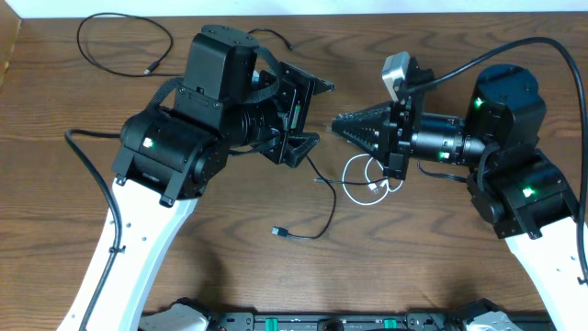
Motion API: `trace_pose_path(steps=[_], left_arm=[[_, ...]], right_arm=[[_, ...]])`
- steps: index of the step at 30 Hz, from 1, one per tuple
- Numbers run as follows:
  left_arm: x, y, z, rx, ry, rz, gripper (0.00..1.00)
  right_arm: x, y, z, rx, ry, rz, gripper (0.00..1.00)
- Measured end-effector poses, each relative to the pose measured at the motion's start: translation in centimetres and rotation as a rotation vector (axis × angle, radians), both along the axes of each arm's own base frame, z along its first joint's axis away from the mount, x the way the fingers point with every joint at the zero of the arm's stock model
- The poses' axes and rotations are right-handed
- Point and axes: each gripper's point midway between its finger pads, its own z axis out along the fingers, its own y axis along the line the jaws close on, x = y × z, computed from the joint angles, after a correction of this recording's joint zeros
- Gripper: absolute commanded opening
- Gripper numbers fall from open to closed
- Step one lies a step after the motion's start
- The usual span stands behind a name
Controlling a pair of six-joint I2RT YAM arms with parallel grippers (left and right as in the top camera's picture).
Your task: Untangle cables
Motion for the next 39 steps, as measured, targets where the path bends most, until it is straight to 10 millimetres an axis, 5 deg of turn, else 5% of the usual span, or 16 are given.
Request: trace_pose_path(steps=[15, 18, 31, 39], left_arm=[[-0.1, 1.1, -1.3, 0.063, 0.033, 0.044, 0.72], [-0.2, 3.0, -2.9, 0.161, 0.068, 0.109, 0.72], [-1.0, 14.1, -7.4, 0.808, 0.033, 0.24, 0.72], [0.0, 15.5, -11.9, 1.095, 0.053, -0.026, 0.73]], right_arm=[[1.1, -0.5, -0.9, -0.026, 0.053, -0.08, 0.03], [1.8, -1.2, -2.9, -0.082, 0.141, -0.164, 0.28], [3.5, -3.8, -10.0, -0.289, 0.38, -0.371, 0.74], [5.0, -3.4, -14.3, -0.364, 0.507, -0.379, 0.83]])
